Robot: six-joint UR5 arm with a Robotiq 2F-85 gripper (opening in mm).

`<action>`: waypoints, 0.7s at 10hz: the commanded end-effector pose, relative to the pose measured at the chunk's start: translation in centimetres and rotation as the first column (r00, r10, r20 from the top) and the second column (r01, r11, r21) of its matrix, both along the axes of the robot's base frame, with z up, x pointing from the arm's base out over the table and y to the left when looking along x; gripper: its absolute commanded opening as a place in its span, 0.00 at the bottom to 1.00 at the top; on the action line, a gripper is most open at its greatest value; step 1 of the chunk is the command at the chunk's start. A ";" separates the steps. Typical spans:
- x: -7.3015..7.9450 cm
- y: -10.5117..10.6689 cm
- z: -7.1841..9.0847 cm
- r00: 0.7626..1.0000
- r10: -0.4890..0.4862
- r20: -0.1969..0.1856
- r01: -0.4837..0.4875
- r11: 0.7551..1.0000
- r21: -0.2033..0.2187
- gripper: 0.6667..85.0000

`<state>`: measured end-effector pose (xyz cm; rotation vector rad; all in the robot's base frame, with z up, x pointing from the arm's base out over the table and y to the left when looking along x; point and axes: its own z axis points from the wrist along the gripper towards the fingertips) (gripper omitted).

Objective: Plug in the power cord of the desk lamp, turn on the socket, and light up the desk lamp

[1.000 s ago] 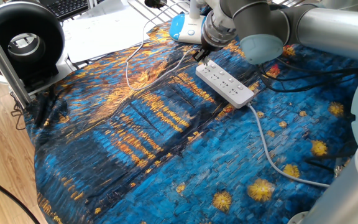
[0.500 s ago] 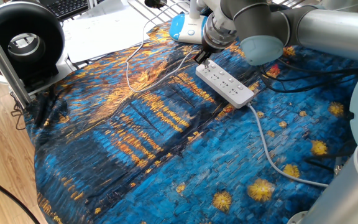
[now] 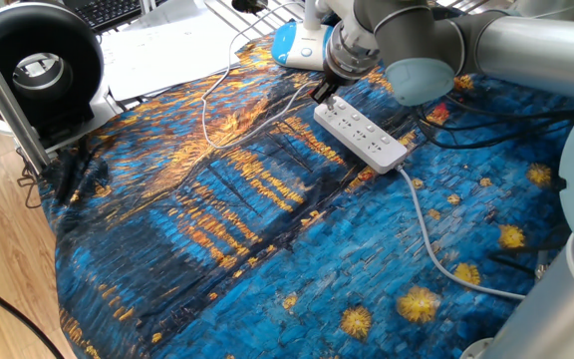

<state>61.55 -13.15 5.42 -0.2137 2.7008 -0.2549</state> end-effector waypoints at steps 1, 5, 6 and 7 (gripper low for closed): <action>-0.1 -0.1 0.0 1.000 -0.006 0.001 0.006 1.000 0.011 0.01; -0.3 -0.4 0.1 1.000 -0.006 0.006 0.006 1.000 0.007 0.01; -0.3 -0.5 0.2 1.000 -0.005 0.009 0.005 1.000 0.002 0.01; -0.3 -0.5 0.2 1.000 -0.005 0.010 0.005 1.000 0.000 0.01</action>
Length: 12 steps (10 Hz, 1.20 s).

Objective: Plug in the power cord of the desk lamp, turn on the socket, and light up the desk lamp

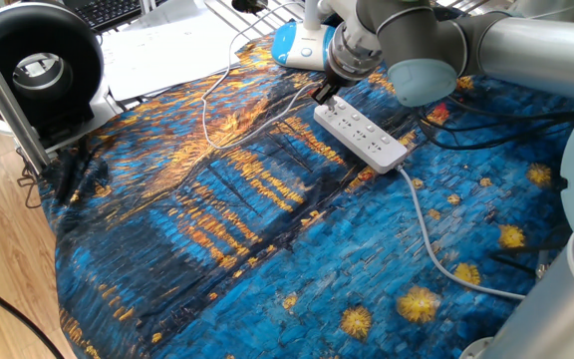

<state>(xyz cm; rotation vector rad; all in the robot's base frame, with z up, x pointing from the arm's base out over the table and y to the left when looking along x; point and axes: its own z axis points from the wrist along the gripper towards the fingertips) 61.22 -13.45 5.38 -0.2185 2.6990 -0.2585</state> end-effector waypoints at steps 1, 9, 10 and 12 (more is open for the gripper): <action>0.2 -0.2 0.0 1.000 -0.008 0.016 0.008 1.000 0.001 0.01; -0.2 0.0 -0.3 1.000 -0.012 0.023 0.012 1.000 -0.005 0.01; -0.4 -0.2 -0.4 1.000 -0.011 0.022 0.011 1.000 -0.006 0.01; -0.6 -0.3 -0.5 1.000 -0.013 0.020 0.013 1.000 -0.005 0.01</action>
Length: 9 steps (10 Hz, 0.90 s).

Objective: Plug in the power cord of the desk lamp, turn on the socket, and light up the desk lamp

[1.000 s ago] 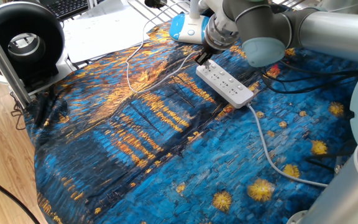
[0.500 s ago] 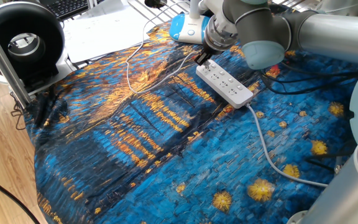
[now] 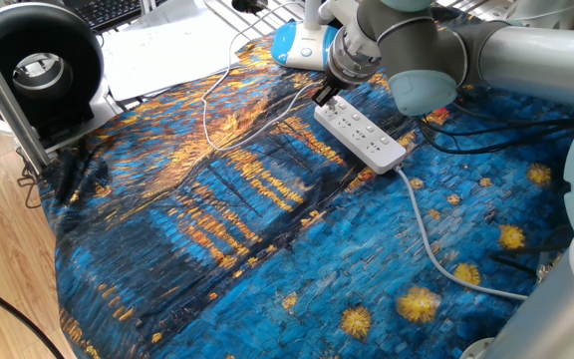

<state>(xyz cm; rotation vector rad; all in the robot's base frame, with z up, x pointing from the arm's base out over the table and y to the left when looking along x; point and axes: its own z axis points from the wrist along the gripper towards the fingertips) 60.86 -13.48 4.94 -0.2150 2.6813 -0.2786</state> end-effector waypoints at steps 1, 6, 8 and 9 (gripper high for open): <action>-0.4 -0.3 -0.1 1.000 -0.011 0.001 0.011 1.000 0.011 0.01; -0.8 -0.2 -0.1 0.999 -0.029 0.017 0.029 0.999 0.014 0.01; -1.1 -0.1 0.0 0.999 -0.039 0.026 0.038 0.999 0.022 0.01; -0.7 -0.1 0.1 0.998 -0.038 0.048 0.036 0.999 0.028 0.01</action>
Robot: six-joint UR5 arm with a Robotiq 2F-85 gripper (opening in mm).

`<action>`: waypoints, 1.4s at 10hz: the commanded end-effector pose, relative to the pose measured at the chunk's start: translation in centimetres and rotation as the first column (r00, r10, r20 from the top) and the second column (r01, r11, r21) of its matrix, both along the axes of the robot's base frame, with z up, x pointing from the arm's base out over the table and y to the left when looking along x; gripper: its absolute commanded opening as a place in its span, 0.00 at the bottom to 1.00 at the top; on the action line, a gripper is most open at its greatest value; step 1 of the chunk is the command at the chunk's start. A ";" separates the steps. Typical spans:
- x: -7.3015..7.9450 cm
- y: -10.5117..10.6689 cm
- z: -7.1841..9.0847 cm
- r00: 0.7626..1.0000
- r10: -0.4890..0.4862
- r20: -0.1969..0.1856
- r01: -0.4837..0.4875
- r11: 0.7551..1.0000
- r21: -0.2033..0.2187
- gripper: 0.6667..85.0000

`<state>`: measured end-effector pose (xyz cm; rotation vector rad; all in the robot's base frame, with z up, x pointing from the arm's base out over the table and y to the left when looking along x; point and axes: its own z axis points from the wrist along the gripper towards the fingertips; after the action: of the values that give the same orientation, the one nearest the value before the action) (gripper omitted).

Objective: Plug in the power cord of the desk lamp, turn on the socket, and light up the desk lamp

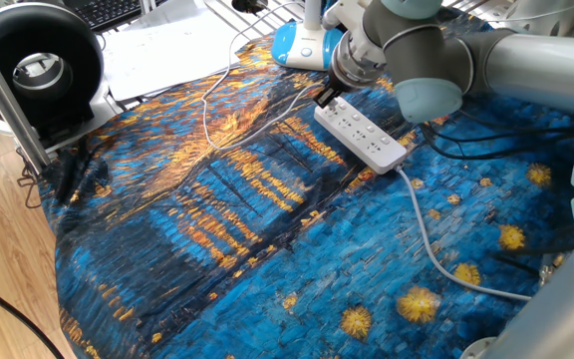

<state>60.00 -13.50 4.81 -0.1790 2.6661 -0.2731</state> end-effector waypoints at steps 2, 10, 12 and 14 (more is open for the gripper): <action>0.4 0.1 0.3 0.999 -0.018 0.043 0.017 0.999 0.027 0.01; 0.1 0.5 -0.2 0.997 -0.041 0.068 0.037 0.998 0.046 0.01; -0.2 0.6 -0.5 0.997 -0.047 0.065 0.043 0.998 0.051 0.01; -0.3 0.8 -0.6 0.997 -0.051 0.066 0.047 0.997 0.058 0.01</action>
<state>59.86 -12.76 4.35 -0.1117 2.6121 -0.2307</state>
